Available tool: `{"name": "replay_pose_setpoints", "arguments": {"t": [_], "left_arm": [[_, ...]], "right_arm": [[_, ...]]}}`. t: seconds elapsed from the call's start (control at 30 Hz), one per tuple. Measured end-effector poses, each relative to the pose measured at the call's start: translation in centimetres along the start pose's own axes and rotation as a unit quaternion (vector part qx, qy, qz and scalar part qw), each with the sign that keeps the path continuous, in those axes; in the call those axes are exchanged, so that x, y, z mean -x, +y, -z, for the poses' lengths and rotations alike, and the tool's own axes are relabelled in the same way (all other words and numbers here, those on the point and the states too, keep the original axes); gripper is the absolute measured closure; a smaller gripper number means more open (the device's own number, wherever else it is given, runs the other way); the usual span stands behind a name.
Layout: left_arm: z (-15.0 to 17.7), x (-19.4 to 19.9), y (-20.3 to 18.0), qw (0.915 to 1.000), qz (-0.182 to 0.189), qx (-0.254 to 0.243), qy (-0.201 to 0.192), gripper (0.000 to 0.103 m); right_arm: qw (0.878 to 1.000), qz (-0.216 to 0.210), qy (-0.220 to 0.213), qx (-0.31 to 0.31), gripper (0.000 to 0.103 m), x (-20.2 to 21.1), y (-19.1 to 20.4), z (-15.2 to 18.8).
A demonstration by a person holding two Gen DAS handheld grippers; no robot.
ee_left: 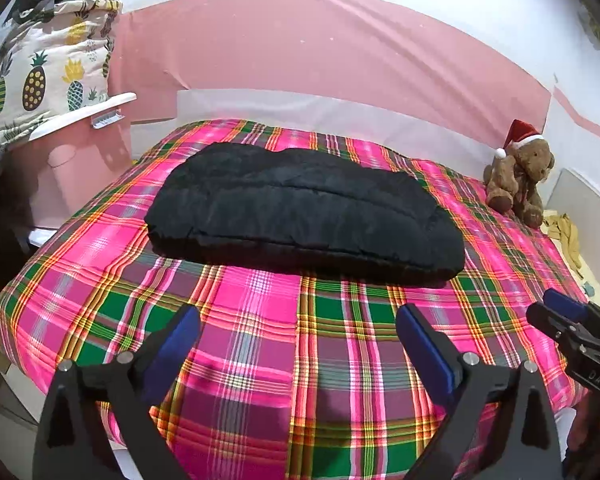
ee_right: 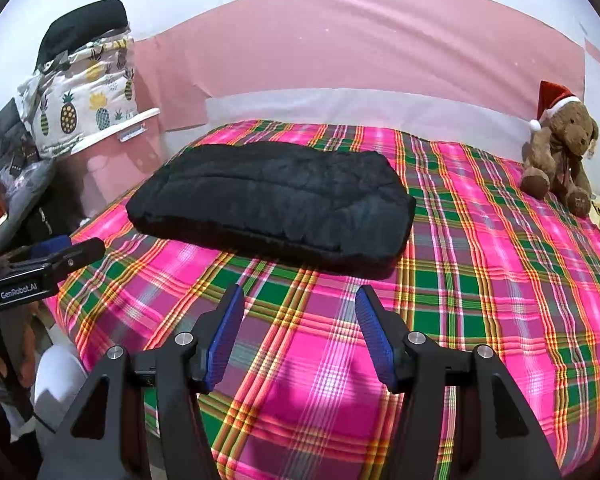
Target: Fold large clothes
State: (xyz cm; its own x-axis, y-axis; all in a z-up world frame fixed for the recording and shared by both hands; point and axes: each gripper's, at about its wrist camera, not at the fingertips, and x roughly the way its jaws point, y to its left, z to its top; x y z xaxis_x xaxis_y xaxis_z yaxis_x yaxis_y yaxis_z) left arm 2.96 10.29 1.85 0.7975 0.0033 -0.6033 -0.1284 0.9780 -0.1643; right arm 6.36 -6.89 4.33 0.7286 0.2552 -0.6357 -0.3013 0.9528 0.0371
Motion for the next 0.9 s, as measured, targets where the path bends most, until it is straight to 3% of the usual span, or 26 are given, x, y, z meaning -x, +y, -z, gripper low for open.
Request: {"name": "replay_pose_setpoints", "arguments": {"t": [0.3, 0.6, 0.73, 0.9], "left_arm": [[0.3, -1.3, 0.9, 0.9992, -0.036, 0.005, 0.018, 0.003], [0.2, -1.3, 1.1, 0.9996, -0.009, 0.019, 0.021, 0.003], [0.3, -1.4, 0.8, 0.9994, -0.025, 0.010, 0.024, 0.003], [0.3, -1.5, 0.7, 0.9995, -0.017, 0.012, 0.026, 0.003]], "right_arm": [[1.000, 0.005, 0.014, -0.002, 0.045, -1.3, 0.1, 0.2], [1.000, 0.005, 0.015, -0.001, 0.045, -1.5, 0.2, 0.2], [1.000, 0.005, 0.014, -0.001, 0.045, -1.5, 0.2, 0.2], [1.000, 0.005, 0.016, -0.001, 0.045, -1.7, 0.1, 0.2]]}}
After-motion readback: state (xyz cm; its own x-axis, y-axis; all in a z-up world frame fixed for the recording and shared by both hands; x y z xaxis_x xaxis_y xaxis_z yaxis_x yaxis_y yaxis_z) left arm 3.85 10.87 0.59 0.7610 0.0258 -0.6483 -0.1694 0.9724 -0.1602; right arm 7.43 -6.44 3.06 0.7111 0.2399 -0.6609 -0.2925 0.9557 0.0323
